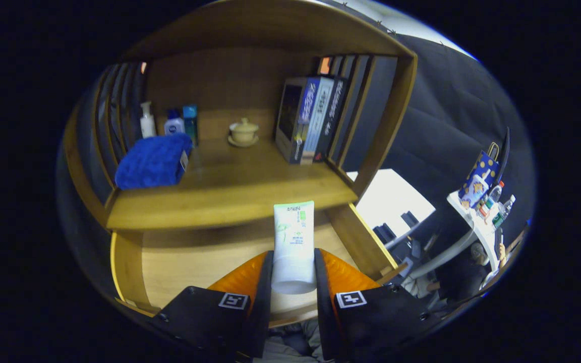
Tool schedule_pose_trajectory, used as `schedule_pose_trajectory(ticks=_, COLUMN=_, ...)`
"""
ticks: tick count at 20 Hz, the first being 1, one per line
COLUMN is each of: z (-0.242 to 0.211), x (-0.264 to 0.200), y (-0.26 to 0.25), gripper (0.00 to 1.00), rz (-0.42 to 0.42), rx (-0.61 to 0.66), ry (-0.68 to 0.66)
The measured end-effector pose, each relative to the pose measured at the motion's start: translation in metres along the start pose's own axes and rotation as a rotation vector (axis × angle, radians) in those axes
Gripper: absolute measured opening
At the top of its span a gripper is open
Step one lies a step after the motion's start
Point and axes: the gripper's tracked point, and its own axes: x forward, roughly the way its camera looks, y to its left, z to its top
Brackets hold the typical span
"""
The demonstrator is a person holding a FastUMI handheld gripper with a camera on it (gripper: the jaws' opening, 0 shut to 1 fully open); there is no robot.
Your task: Pull open the drawer, take out the items inside it, and place them on the countertop above the cabinet.
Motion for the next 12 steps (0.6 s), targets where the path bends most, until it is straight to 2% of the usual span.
schedule_pose_trajectory(ticks=2, z=0.028, x=0.012, y=0.018, gripper=0.49, rz=0.056, rx=0.025, ry=-0.071)
schedule_pose_trajectory(ticks=5, z=0.047, x=0.045, y=0.031, gripper=0.49, rz=0.114, rx=-0.008, ry=-0.111)
schedule_pose_trajectory(ticks=12, z=0.053, x=0.122, y=0.068, gripper=0.49, rz=0.273, rx=-0.033, ry=-0.096)
